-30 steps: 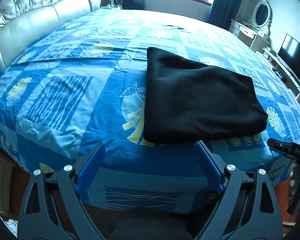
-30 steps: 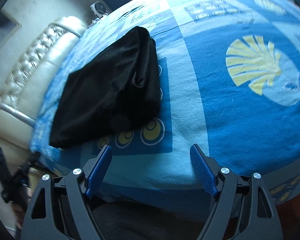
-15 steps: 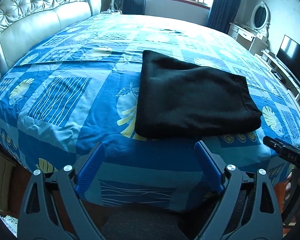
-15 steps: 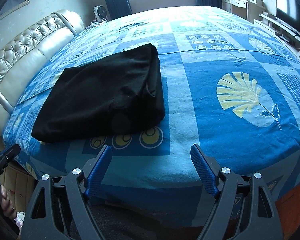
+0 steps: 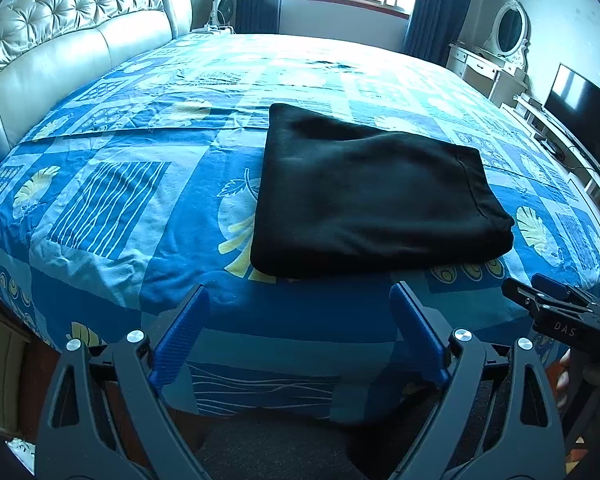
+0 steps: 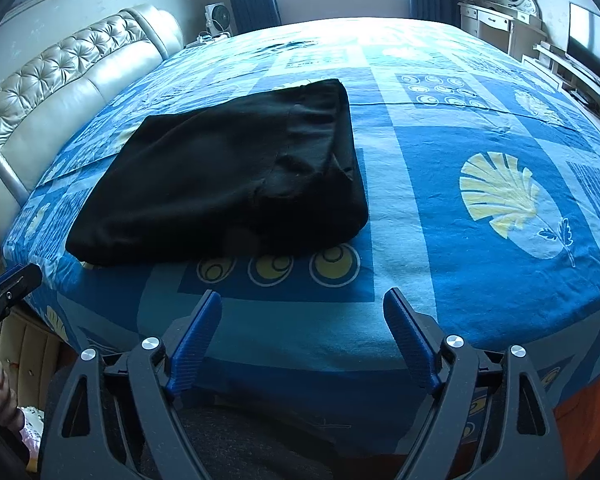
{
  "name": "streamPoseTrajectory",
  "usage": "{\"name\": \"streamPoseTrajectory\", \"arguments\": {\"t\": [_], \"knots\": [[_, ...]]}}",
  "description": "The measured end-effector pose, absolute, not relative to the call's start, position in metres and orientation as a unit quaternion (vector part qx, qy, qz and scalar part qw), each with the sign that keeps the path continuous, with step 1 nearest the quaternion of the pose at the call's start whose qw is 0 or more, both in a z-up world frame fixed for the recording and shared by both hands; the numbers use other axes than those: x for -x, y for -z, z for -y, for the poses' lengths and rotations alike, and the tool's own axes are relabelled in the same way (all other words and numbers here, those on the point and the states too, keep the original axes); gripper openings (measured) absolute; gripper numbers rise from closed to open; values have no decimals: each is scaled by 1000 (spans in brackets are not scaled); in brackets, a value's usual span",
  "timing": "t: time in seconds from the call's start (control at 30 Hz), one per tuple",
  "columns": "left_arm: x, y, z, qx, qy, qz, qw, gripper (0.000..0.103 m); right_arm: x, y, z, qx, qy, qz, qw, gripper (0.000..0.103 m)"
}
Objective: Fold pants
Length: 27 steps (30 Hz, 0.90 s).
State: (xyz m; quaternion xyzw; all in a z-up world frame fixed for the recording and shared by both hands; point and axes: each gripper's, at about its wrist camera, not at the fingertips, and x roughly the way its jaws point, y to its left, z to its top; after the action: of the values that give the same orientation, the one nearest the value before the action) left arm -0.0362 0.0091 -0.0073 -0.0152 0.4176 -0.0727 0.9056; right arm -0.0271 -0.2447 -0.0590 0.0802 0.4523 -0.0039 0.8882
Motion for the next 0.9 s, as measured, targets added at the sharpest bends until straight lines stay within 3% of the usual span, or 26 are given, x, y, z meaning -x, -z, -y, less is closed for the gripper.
{"name": "streamPoseTrajectory", "arguments": {"t": [0.27, 0.9], "knots": [[34, 11, -9, 14, 63, -423, 904, 96, 27, 61, 241, -75, 6, -455, 887, 84], [40, 7, -2, -13, 58, -400, 915, 97, 28, 63, 239, -74, 2, -458, 886, 84]]}}
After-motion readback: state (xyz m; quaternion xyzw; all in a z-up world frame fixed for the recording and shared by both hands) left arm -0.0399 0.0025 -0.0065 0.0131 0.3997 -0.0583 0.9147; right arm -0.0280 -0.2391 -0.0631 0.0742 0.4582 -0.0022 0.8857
